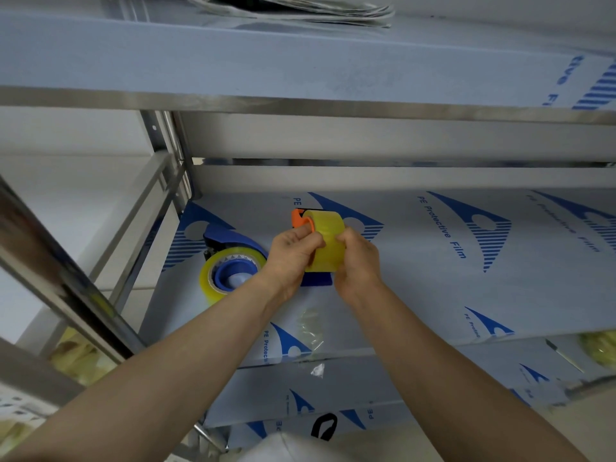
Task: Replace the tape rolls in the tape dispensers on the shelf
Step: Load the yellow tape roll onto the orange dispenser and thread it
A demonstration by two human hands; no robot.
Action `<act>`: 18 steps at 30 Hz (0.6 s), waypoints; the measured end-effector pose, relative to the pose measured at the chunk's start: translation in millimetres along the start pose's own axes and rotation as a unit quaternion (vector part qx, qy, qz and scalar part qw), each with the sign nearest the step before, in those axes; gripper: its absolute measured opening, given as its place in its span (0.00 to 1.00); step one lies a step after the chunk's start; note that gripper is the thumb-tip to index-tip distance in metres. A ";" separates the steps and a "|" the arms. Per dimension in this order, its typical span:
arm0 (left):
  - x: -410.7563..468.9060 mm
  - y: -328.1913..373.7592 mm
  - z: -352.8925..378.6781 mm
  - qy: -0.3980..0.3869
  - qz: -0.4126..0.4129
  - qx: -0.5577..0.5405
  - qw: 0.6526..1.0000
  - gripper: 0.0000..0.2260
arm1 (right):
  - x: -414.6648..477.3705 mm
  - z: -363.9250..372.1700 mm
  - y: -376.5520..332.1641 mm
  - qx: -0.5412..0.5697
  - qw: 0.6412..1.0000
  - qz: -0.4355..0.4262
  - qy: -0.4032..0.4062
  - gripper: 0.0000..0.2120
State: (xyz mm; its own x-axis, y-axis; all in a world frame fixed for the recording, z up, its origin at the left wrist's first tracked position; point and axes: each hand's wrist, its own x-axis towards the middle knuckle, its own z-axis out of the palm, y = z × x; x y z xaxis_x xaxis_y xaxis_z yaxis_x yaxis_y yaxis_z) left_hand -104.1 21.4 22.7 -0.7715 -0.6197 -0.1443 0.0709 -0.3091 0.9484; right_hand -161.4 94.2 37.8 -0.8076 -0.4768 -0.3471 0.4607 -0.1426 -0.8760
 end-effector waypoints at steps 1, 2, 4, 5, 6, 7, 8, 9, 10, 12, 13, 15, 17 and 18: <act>0.1 0.1 -0.3 0.003 0.000 -0.004 1.000 0.17 | -0.5 0.0 0.0 0.001 1.000 0.002 -0.006 0.10; 0.5 -0.4 -0.8 -0.001 0.000 -0.007 1.000 0.19 | -0.2 -0.2 0.9 0.001 1.000 0.002 -0.010 0.11; -1.0 0.6 -1.2 -0.006 0.000 -0.010 1.000 0.21 | 0.1 0.0 2.6 0.006 1.000 0.005 -0.011 0.10; -1.0 0.3 -1.7 -0.006 0.000 -0.011 1.000 0.22 | 0.5 0.5 2.9 0.009 1.000 0.006 -0.008 0.09; -0.2 -0.6 -2.7 -0.005 -0.001 -0.012 1.000 0.21 | 0.5 1.0 2.7 0.012 1.000 0.006 -0.007 0.09; 0.3 -0.5 -3.1 -0.003 0.000 -0.014 1.000 0.20 | 1.3 1.3 2.7 0.014 1.000 0.005 -0.006 0.10; 0.7 0.1 -3.3 0.000 0.001 -0.017 1.000 0.19 | 1.9 1.5 2.4 0.017 1.000 0.005 -0.006 0.10; 1.4 0.3 -3.4 0.001 0.004 -0.020 1.000 0.18 | 2.8 1.5 2.3 0.022 1.000 0.006 -0.008 0.11; 1.4 0.8 -3.2 0.003 0.006 -0.022 1.000 0.17 | 3.4 1.6 2.1 0.027 1.000 0.010 -0.008 0.10; 0.2 1.7 -2.9 0.002 0.004 -0.021 1.000 0.17 | 3.6 1.8 1.4 0.025 1.000 0.014 -0.003 0.10; -0.4 2.1 -2.8 0.004 0.004 -0.020 1.000 0.17 | 3.8 1.9 1.3 0.021 1.000 0.010 -0.004 0.10; 0.4 1.7 -3.8 0.016 0.003 -0.020 1.000 0.14 | 3.9 2.0 2.8 0.015 1.000 -0.005 -0.015 0.13; 1.8 1.7 -4.0 0.025 0.001 -0.023 0.999 0.09 | 4.2 0.8 6.4 0.008 0.999 -0.022 -0.031 0.18; 2.1 1.8 -3.9 0.028 0.000 -0.027 0.999 0.06 | 4.8 0.4 8.4 0.007 0.999 -0.027 -0.037 0.22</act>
State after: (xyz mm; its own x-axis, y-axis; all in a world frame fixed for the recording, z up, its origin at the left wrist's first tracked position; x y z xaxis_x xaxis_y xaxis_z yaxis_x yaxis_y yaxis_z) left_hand -103.1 16.7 23.0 -0.7346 -0.6588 -0.1623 0.1061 -0.3478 0.9315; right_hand -161.2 90.4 28.9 -0.8023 -0.5312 -0.2723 0.4221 -0.1823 -0.8880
